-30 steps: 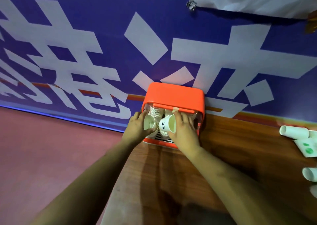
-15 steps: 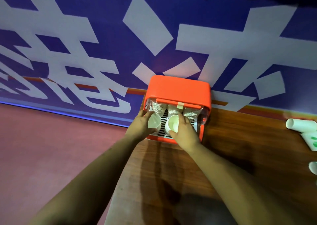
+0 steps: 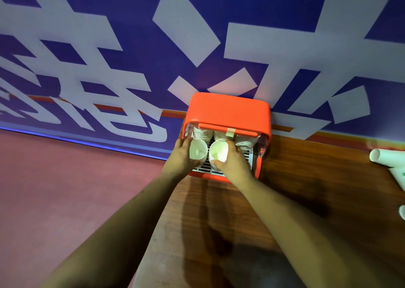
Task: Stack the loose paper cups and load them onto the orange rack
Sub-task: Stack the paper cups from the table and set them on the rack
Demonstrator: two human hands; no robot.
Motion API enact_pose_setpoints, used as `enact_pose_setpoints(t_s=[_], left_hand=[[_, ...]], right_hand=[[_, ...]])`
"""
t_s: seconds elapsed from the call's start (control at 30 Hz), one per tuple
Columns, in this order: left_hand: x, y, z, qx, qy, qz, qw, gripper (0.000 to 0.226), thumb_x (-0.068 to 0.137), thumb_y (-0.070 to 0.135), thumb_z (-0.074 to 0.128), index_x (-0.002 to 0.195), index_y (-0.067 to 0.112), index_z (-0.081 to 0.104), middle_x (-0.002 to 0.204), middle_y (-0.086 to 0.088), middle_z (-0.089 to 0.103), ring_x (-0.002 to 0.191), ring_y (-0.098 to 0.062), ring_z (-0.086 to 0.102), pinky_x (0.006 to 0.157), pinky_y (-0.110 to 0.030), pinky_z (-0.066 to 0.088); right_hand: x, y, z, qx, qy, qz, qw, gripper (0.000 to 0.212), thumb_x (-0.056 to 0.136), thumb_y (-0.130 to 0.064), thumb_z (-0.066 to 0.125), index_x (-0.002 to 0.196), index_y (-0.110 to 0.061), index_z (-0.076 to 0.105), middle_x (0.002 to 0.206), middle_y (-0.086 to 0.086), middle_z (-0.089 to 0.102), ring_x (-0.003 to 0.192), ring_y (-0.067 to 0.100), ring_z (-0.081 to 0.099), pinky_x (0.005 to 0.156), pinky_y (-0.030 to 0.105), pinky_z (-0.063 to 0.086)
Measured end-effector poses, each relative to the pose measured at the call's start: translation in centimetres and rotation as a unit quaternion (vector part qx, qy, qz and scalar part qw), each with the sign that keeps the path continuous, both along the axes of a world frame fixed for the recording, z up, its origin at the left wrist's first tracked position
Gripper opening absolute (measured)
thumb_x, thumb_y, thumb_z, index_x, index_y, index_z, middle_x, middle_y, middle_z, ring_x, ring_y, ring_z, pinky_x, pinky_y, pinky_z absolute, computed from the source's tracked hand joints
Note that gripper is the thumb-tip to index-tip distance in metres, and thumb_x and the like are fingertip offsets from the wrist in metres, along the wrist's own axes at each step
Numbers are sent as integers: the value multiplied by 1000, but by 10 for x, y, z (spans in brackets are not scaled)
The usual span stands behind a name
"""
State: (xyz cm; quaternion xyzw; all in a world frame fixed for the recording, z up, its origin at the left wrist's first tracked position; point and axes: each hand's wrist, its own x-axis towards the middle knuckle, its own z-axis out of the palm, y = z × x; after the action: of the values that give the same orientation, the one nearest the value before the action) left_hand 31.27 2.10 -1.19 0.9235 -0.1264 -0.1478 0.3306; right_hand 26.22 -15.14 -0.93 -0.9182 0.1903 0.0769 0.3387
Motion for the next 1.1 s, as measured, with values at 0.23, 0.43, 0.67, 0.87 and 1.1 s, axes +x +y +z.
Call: enact_pose_setpoints(t_s=[0.23, 0.43, 0.67, 0.87, 1.1], left_hand=[[-25, 1, 16, -9, -59, 56, 997, 66, 81, 33, 72, 133, 5, 42, 122, -13, 44, 113, -31, 46, 93, -46, 47], [-55, -32, 29, -17, -77, 21, 997, 43, 85, 33, 63, 121, 12, 51, 117, -5, 49, 110, -25, 51, 93, -34, 42], [-99, -151, 59, -43, -69, -76, 994, 35, 87, 33, 60, 112, 10, 51, 112, -11, 53, 107, -30, 52, 89, -41, 44], [-162, -294, 76, -69, -50, -155, 984, 31, 91, 35, 62, 111, 13, 53, 108, 2, 50, 106, -21, 54, 91, -31, 44], [-256, -466, 62, -47, -30, -242, 969, 35, 92, 34, 63, 116, 9, 58, 115, -5, 56, 105, -20, 56, 89, -28, 44]], right_hand=[[-21, -21, 16, 29, -11, -9, 999, 68, 86, -40, 68, 138, -6, 40, 138, 15, 49, 129, 31, 45, 100, 34, 38], [-86, -94, 35, -25, 4, -85, 996, 60, 91, -42, 61, 139, -10, 44, 140, 13, 47, 126, 28, 49, 101, 36, 41], [-200, -235, 54, -73, 36, -176, 981, 59, 93, -46, 56, 138, -8, 48, 139, 15, 47, 127, 31, 48, 104, 35, 40], [-291, -348, 65, -83, 15, -249, 965, 57, 90, -49, 59, 133, -13, 52, 138, 12, 47, 123, 31, 51, 100, 41, 45], [-396, -479, 63, -96, 19, -276, 956, 56, 90, -44, 60, 135, -12, 49, 136, 13, 47, 119, 29, 53, 95, 38, 47]])
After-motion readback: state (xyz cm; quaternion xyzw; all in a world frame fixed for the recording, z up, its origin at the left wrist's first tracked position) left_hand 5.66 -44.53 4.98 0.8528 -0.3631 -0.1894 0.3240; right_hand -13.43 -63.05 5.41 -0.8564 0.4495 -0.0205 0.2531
